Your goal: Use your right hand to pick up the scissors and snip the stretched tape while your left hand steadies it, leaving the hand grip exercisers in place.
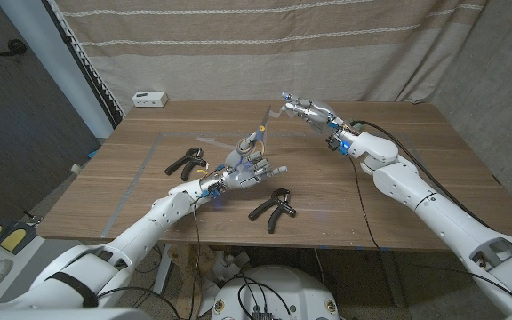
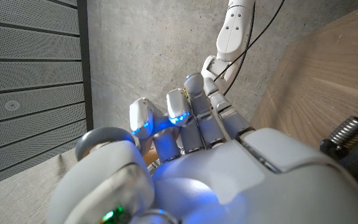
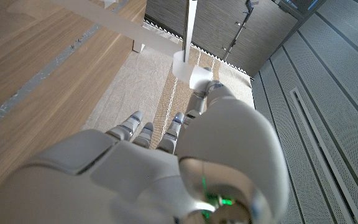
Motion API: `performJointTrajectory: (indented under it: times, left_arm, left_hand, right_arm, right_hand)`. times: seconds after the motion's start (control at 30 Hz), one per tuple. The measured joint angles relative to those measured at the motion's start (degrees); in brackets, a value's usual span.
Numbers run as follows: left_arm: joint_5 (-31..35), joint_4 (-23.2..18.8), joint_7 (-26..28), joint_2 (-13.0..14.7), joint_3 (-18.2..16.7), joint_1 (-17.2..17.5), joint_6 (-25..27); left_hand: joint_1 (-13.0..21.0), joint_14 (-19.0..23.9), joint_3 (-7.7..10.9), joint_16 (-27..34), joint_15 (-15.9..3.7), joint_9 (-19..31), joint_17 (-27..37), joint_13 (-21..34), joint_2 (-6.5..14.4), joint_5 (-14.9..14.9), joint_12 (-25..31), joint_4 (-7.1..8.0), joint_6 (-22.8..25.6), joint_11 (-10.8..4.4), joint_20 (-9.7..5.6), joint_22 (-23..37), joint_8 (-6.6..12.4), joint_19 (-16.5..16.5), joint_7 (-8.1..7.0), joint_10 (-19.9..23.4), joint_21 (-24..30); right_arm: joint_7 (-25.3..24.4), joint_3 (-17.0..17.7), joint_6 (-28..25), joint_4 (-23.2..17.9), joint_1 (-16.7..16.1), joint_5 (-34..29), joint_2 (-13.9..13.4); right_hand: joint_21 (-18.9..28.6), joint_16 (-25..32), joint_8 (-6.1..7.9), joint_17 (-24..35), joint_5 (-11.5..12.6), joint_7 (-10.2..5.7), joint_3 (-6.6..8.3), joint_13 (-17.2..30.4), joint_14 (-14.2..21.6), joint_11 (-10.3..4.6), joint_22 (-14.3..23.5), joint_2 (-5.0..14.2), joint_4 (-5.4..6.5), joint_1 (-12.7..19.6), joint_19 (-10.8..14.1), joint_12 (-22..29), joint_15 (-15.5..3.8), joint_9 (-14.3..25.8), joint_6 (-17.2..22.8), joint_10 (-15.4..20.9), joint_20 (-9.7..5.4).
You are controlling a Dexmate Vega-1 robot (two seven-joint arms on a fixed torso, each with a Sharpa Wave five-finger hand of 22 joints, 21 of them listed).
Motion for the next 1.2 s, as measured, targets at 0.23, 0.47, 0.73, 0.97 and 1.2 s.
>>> performJointTrajectory:
  times: [0.23, 0.47, 0.73, 0.97, 1.2]
  left_arm:
    - [-0.77, -0.26, 0.65, -0.16, -0.58, 0.54, -0.01]
    - [-0.90, -0.33, 0.81, -0.17, -0.72, 0.66, -0.36]
    - [-0.60, -0.34, 0.78, 0.10, -0.67, 0.59, -0.74]
    - [-0.61, -0.51, 1.15, 0.33, -0.98, 0.60, -0.94]
    - [-1.20, -0.86, 2.00, 0.39, -1.42, 0.94, -0.65]
  left_hand:
    - [0.23, 0.00, 1.82, -0.16, 0.01, 0.00, 0.25, -0.12, -0.22, -0.65, 0.00, 1.24, 0.00, 0.86, 0.00, 0.53, 0.00, 0.00, 0.02, -0.18, 0.45]
    - [2.05, -0.17, 4.17, -1.15, 0.22, 0.01, -0.31, -0.13, -0.84, -1.83, -0.22, 1.97, 0.29, 1.77, 0.00, 1.04, 0.00, 0.01, 0.77, -1.10, 1.03]
    - [2.96, -0.17, 5.26, -3.73, 0.22, -0.88, -2.62, -0.40, -1.14, -3.28, -0.22, 3.36, -1.40, 1.21, 0.00, 1.06, 0.00, 0.01, 2.46, -3.07, 1.33]
    - [4.68, 2.22, 1.64, -5.81, -0.55, -4.12, -5.10, -0.40, -1.70, -3.45, -0.22, 4.58, -3.18, 0.68, -0.20, -0.31, -2.82, 1.47, 4.24, -3.60, 1.66]
    - [4.81, 3.24, 1.56, -5.81, -0.95, -4.90, -3.90, -0.50, -0.89, -2.49, -0.67, 4.81, -3.18, 0.51, 0.01, -0.43, -4.06, 1.68, 4.24, -3.77, 1.66]
  right_arm:
    - [-0.18, 0.10, -0.07, -0.01, -0.09, 0.01, -0.06]
    - [-0.22, 0.16, -0.08, 0.17, -0.09, 0.04, -0.06]
    - [-0.49, 0.48, -0.08, 0.23, -0.35, 0.34, -0.17]
    - [-0.73, 0.67, -0.08, 0.19, -0.57, 0.45, -0.30]
    - [-0.88, 0.81, -0.08, -0.01, -0.68, 0.48, -0.41]
  right_hand:
    - [0.00, 0.00, -0.40, 0.00, -0.01, 0.00, 0.00, 0.00, 0.00, 0.00, 0.00, 0.13, 0.00, -0.13, 0.00, 0.00, 0.00, 0.01, 0.00, 0.00, 0.00]
    - [0.00, 0.00, -0.40, 0.00, -0.01, -0.02, -0.24, 0.00, 0.00, 0.00, 0.00, 0.13, -0.24, -0.13, 0.00, 0.00, 0.00, 0.00, 0.02, 0.00, 0.00]
    - [0.00, 0.00, -0.45, 0.00, -0.02, -0.22, -0.24, 0.00, 0.00, 0.00, 0.00, 0.13, -0.24, -0.13, 0.00, 0.00, 0.00, 0.00, 0.22, 0.00, 0.00]
    - [0.00, 0.00, -0.45, 0.00, -0.03, -0.22, -0.24, 0.00, 0.00, 0.00, 0.00, 0.13, -0.24, -0.13, 0.00, 0.00, 0.00, 0.00, 0.22, 0.00, 0.00]
    - [0.00, 0.00, -0.45, 0.00, -0.05, -0.21, -0.24, 0.00, 0.00, 0.00, 0.00, 0.13, -0.24, -0.13, 0.00, 0.00, 0.00, 0.00, 0.22, 0.00, 0.00]
